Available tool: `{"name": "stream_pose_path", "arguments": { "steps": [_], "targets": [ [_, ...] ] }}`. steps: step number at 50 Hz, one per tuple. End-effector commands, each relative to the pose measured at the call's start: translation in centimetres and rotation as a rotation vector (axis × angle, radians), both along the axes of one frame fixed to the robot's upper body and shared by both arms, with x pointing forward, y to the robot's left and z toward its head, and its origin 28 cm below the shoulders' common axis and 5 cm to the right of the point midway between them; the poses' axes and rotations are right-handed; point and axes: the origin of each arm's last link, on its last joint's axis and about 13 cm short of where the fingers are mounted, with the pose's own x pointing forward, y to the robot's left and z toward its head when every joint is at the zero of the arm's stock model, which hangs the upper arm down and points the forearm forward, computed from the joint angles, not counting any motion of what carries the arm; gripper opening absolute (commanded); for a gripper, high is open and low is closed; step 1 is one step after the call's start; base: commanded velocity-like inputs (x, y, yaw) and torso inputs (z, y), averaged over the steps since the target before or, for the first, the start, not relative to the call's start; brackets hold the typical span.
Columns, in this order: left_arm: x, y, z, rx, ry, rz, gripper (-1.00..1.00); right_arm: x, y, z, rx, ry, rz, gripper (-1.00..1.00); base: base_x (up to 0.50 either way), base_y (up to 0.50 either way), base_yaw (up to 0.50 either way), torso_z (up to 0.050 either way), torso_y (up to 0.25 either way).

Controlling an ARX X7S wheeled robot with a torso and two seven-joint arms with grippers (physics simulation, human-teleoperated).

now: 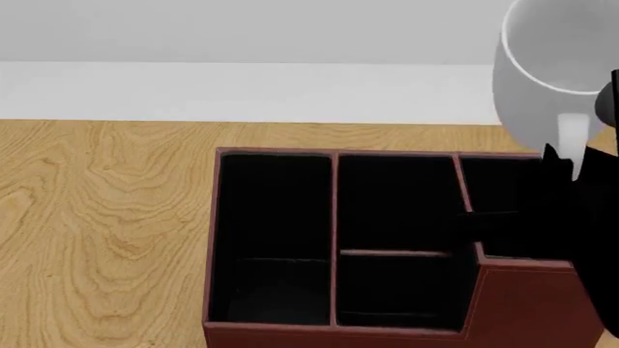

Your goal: Pick up the white mug and place it to the right of the caddy.

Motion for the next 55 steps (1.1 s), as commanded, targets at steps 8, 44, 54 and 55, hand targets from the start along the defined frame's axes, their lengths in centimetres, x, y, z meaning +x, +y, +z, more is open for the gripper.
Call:
{"name": "stream_pose_path", "arguments": {
  "steps": [8, 44, 54, 55],
  "targets": [
    [1.2, 0.2, -0.7, 0.0, 0.02, 0.015, 1.0, 1.0, -2.2, 1.4, -0.015, -0.016, -0.087, -1.0, 0.0, 0.0, 0.0, 0.0, 0.0],
    [3.3, -0.3, -2.3, 0.03, 0.048, 0.018, 1.0, 3.2, -6.6, 2.2, -0.042, 0.009, -0.262, -1.0, 0.0, 0.0, 0.0, 0.0, 0.001],
    [3.5, -0.2, -2.3, -0.016, -0.011, 0.023, 1.0, 4.2, -7.8, 3.5, -0.043, -0.003, -0.291, -1.0, 0.0, 0.0, 0.0, 0.0, 0.001],
    [3.4, -0.3, -2.2, -0.015, -0.022, 0.027, 1.0, 4.2, -7.8, 3.5, -0.043, -0.003, -0.293, -1.0, 0.0, 0.0, 0.0, 0.0, 0.0]
  ]
}}
